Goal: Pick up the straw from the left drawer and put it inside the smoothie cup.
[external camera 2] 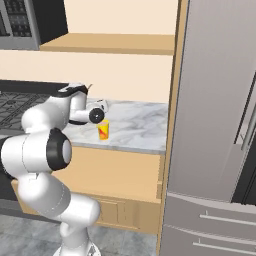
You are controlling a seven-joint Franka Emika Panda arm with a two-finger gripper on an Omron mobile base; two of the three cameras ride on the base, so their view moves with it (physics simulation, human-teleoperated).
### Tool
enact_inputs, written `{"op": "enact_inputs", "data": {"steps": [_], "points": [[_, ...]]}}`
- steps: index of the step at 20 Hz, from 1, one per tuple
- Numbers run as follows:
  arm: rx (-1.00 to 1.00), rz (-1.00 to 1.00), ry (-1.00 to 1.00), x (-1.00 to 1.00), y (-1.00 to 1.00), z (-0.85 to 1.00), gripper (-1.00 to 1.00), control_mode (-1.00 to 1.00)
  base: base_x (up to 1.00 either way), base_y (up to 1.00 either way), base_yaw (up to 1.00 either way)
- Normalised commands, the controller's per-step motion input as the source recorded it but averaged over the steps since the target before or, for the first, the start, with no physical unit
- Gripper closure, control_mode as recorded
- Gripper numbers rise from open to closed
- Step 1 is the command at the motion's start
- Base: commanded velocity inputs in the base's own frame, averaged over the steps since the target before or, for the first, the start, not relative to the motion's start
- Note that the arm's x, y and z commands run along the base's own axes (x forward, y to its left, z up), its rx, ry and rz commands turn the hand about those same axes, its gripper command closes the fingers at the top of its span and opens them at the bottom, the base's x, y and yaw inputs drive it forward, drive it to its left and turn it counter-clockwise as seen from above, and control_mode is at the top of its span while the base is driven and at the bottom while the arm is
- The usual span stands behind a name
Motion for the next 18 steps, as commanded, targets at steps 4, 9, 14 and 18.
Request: {"op": "enact_inputs", "data": {"steps": [4,9,14,18], "points": [[0.0,0.0,0.0,0.1,-0.11,0.0,1.0,-1.0,0.0,0.0,0.0],[0.0,0.0,0.0,0.1,-0.1,0.0,1.0,-1.0,0.0,0.0,0.0],[0.0,0.0,-0.01,0.1,-0.01,-0.07,1.0,-1.0,0.0,0.0,0.0],[0.0,0.0,-0.04,0.15,0.0,-0.22,1.0,-1.0,0.0,0.0,0.0]]}}
